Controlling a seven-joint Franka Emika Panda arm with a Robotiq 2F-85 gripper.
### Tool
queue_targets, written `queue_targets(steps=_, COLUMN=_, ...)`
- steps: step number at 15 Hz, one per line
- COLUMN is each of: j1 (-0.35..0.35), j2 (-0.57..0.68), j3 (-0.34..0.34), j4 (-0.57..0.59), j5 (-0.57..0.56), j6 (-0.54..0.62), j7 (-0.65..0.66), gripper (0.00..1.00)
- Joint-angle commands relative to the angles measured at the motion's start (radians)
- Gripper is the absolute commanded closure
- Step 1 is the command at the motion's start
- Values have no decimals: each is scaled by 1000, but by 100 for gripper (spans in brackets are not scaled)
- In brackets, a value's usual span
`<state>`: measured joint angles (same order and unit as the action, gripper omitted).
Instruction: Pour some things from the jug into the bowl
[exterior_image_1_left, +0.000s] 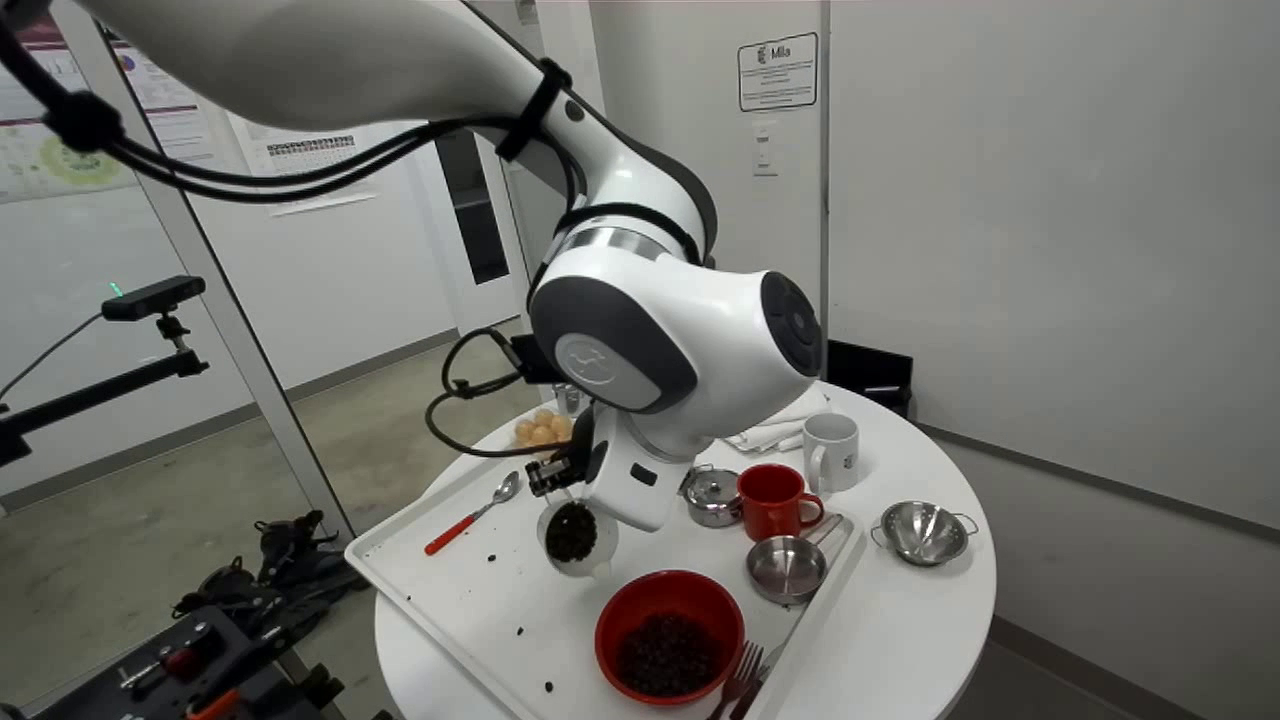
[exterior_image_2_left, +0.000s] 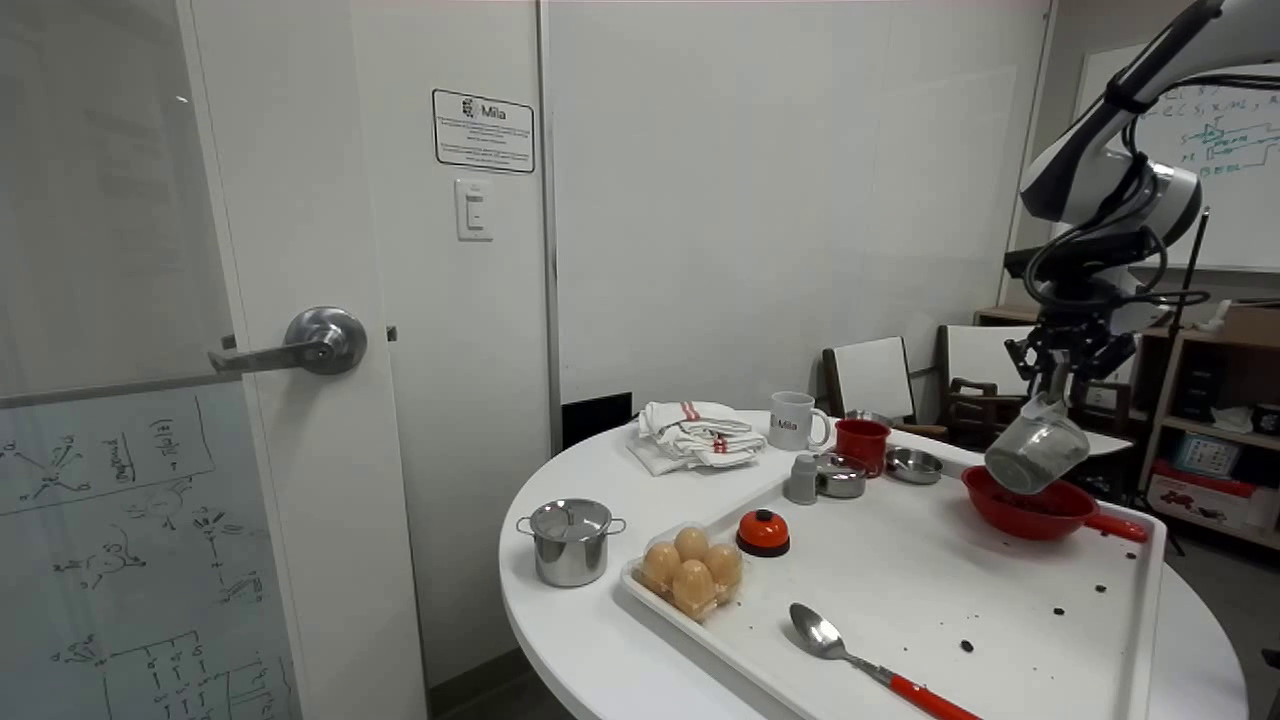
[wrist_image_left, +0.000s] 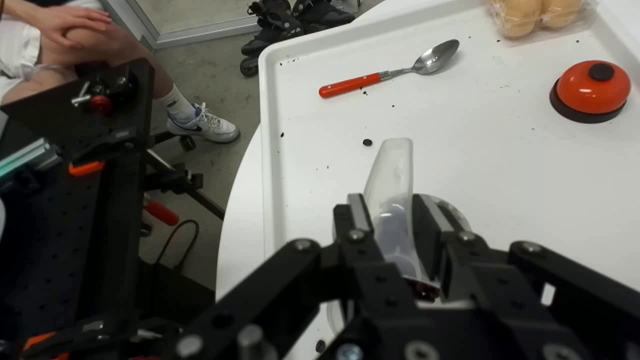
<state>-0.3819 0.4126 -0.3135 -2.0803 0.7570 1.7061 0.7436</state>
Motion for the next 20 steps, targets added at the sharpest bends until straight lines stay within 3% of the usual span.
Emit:
queue_targets(steps=1, j1=-6, j2=19, j3=-16, j4=19, j5=-9, j6=11, j7=-162, gripper=93)
queue_targets(steps=6, j1=-41, j2=45, j3=-24, j4=41, j5=50, j6=-44, j7=-294, gripper=93)
queue_targets(steps=10, j1=-74, j2=88, j3=-33, j4=98, j5=106, j6=-141, j7=-247, gripper=93)
queue_targets(steps=11, j1=-42, j2=51, j3=-42, j4=45, j5=75, j6=-75, j7=-269, gripper=73)
queue_targets(steps=13, j1=-54, j2=68, j3=-47, j4=66, j5=88, j6=-105, j7=-265, gripper=73)
queue_targets(steps=14, j1=-57, j2=74, j3=-47, j4=72, j5=90, j6=-110, j7=-265, gripper=93)
queue_targets(steps=20, j1=-81, j2=112, j3=-44, j4=113, j5=108, j6=-203, j7=-265, gripper=93)
